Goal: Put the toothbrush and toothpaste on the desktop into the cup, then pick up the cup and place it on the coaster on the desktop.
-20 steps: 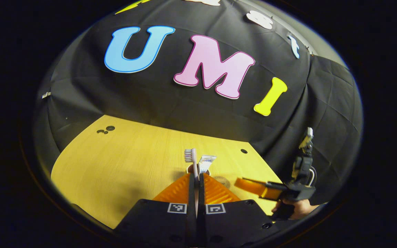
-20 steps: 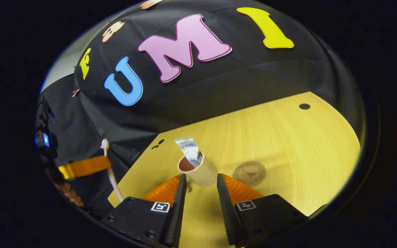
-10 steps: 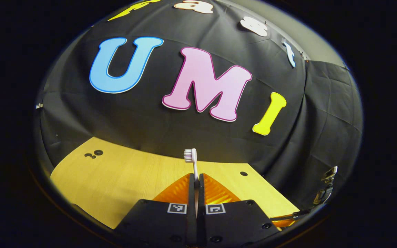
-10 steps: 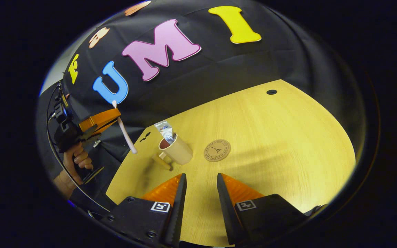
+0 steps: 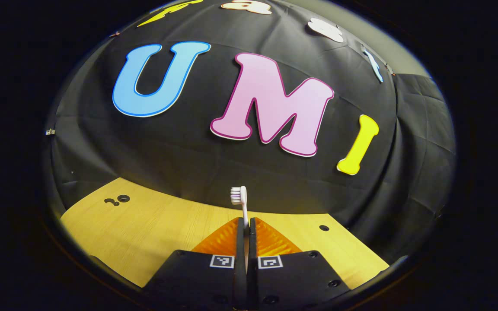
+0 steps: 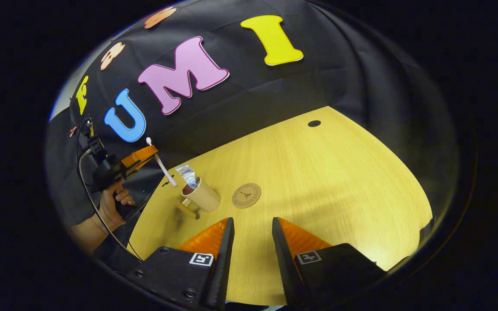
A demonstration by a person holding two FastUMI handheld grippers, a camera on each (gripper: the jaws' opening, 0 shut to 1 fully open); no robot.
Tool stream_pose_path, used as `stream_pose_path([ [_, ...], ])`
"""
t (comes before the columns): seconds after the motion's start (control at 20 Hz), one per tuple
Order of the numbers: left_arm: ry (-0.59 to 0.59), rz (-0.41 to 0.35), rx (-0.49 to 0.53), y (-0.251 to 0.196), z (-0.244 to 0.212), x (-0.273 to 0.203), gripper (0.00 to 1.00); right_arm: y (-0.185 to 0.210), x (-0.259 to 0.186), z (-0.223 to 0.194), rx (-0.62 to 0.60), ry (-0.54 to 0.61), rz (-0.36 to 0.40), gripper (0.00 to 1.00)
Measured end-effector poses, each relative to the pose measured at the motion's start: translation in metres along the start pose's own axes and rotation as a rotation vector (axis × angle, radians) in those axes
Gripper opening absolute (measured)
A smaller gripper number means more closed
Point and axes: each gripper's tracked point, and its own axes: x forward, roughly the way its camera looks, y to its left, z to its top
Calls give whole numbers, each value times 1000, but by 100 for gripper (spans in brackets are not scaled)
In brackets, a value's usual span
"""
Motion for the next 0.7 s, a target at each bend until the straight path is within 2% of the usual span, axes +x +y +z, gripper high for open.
stream_pose_path([
  [0.15, 18, 1, 4, 1, -16, 13, 6, -13, -4, 3, 7, -6, -28, 54],
  [0.45, 61, -21, 111, -3, -52, 21, 6, -21, -10, 1, 20, -4, -51, 54],
  [0.7, 83, 22, 73, 9, -66, 17, 6, -13, -12, 1, 21, -9, -40, 54],
])
